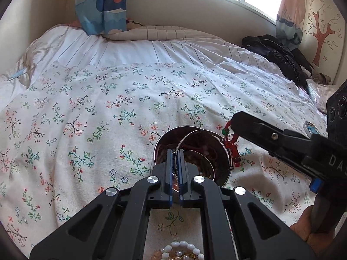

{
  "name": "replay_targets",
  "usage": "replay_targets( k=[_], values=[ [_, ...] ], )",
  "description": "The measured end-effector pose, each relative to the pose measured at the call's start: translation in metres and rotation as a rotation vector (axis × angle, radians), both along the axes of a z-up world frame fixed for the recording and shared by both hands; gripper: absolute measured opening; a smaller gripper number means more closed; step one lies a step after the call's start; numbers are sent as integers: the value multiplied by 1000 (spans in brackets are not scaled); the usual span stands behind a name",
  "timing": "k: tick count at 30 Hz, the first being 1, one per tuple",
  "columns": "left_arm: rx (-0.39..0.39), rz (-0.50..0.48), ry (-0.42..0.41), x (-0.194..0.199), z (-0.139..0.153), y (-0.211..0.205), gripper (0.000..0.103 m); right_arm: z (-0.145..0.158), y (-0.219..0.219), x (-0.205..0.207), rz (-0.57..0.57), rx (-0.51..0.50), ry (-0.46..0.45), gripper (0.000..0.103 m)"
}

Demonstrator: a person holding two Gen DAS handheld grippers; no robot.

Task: Organize jewelry
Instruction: 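Carry the hoop and red beads to the silver tin and open both grippers, then move both grippers back to the pink and white bead bracelets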

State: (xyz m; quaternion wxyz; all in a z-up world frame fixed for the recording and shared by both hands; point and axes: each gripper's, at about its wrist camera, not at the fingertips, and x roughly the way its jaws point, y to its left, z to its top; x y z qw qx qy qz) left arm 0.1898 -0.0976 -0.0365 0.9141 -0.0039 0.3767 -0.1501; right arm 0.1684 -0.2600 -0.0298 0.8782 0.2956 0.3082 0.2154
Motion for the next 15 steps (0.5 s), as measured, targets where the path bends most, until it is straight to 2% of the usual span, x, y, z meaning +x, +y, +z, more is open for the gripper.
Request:
replay_targets(
  k=[1, 2, 3, 4, 15],
  values=[
    [1, 0, 10, 4, -2, -2, 4, -5, 0, 5, -8, -8, 26, 21],
    [3, 0, 23, 8, -5, -3, 4, -9, -2, 8, -20, -3, 42, 47],
    [6, -1, 34, 10, -8, -3, 4, -12, -4, 9, -35, 4, 49, 61],
    [14, -2, 44, 12, -11, -4, 6, -14, -6, 10, -35, 13, 50, 67],
    [-12, 34, 39, 11, -4, 12, 9, -15, -21, 5, -82, 47, 64, 67]
  ],
)
